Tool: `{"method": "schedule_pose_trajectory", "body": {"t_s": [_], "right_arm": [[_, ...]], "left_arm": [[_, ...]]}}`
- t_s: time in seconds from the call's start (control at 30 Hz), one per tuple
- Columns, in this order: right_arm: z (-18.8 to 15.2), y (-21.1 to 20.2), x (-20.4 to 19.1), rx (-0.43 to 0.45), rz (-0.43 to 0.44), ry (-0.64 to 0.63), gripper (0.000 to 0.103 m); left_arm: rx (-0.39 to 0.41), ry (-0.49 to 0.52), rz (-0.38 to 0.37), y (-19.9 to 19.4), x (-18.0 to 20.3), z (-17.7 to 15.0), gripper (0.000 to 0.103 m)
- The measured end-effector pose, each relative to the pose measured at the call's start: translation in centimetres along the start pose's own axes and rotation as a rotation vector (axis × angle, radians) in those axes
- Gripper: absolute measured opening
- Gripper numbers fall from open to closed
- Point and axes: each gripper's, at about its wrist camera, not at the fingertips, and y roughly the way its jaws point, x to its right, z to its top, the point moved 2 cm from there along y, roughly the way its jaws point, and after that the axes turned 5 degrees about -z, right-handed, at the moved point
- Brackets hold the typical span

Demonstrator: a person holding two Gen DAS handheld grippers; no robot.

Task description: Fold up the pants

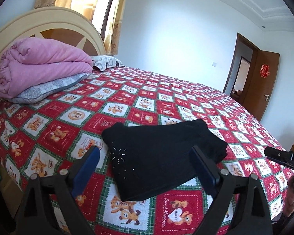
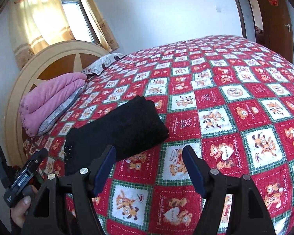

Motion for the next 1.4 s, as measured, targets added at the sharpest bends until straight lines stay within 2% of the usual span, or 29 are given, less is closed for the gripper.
{"method": "schedule_pose_trajectory", "body": {"t_s": [0.43,0.8,0.87,1.0,1.4], "right_arm": [[-1.0,-3.4,-3.1,0.08,-0.022,-0.126,0.072],[-1.3,-4.5,-3.5,0.1,-0.027,-0.136,0.072],[-1.3,-4.8,-3.6,0.109,-0.027,-0.14,0.072],[-1.2,-5.2,-3.9,0.12,-0.029,-0.147,0.072],[-1.0,-5.9,-3.8,0.147,-0.032,-0.144,0.072]], "left_arm": [[0.04,0.011,-0.01,-1.4,1.2,0.6,0.095],[0.05,0.031,-0.01,-1.9,2.1,0.7,0.095],[0.052,0.04,-0.004,-2.0,2.2,0.8,0.1],[0.059,0.058,0.013,-2.2,2.5,1.0,0.103],[0.07,0.053,0.004,-2.8,3.2,1.5,0.103]]}}
